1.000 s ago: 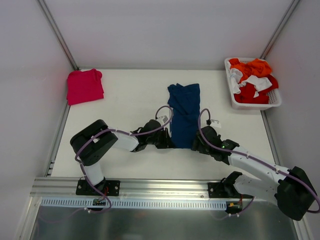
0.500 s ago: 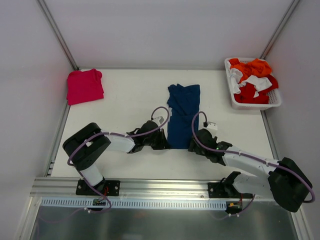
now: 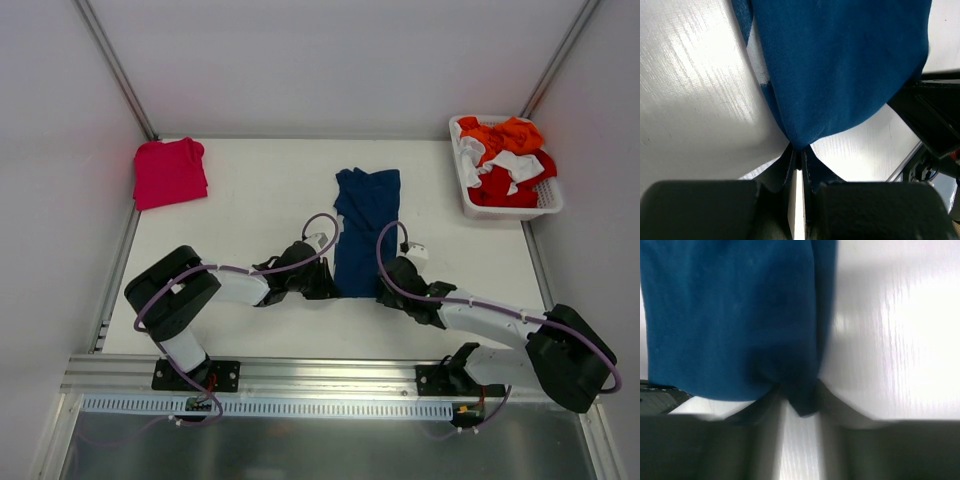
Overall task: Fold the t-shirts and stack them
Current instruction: Grab one side of the 2/3 rectangular tshirt with both arms
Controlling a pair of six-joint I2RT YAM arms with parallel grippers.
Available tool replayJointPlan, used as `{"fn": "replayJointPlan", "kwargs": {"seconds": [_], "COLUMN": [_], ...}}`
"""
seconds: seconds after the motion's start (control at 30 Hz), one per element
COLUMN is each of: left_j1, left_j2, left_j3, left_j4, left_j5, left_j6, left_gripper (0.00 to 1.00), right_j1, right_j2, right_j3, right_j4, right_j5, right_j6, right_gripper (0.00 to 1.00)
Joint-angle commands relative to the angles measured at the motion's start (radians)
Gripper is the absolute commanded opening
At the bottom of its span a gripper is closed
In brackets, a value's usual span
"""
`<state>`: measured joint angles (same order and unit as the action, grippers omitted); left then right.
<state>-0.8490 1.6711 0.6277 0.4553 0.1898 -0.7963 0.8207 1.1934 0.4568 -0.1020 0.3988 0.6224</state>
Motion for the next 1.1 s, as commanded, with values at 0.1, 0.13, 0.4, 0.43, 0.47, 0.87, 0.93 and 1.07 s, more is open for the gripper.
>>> {"fn": "replayJointPlan", "kwargs": {"seconds": [0.1,0.13,0.4,0.43,0.47,0.87,0.93,1.07], "left_j1": [0.002,0.002,0.002,0.002,0.002,-0.004,-0.004,-0.004], "left_j2": [0.013,0.016,0.021,0.022,0.022,-0.099,-0.114,-0.126], "left_j3": [0.001,0.004,0.010,0.010,0.010,-0.049,-0.042,0.001], "left_j4": [-0.076,-0.076,-0.073,-0.073,-0.073,-0.099,-0.121,-0.156], "left_j5": [-0.003,0.003,0.010,0.010,0.011,-0.049,-0.058,-0.066], "left_j6": [0.034,0.032,0.034,0.034,0.032,0.032,0.043,0.058], "left_gripper": [0.00,0.00,0.00,0.00,0.00,0.00,0.00,0.00], "right_j1": [0.014,0.014,0.029,0.029,0.029,0.043,0.041,0.043], "right_j2": [-0.074,-0.081,-0.149,-0.158,-0.158,-0.130,-0.129,-0.121], "right_j3": [0.005,0.022,0.063,0.060,0.059,0.043,0.057,0.097], "right_j4": [-0.175,-0.218,-0.354,-0.355,-0.352,-0.375,-0.386,-0.410], "right_j5": [0.005,0.012,0.087,0.090,0.089,0.103,0.112,0.124], "right_j6": [0.036,0.031,0.014,0.016,0.014,0.033,0.027,0.013], "right_gripper": [0.01,0.00,0.01,0.00,0.01,0.00,0.00,0.00]}}
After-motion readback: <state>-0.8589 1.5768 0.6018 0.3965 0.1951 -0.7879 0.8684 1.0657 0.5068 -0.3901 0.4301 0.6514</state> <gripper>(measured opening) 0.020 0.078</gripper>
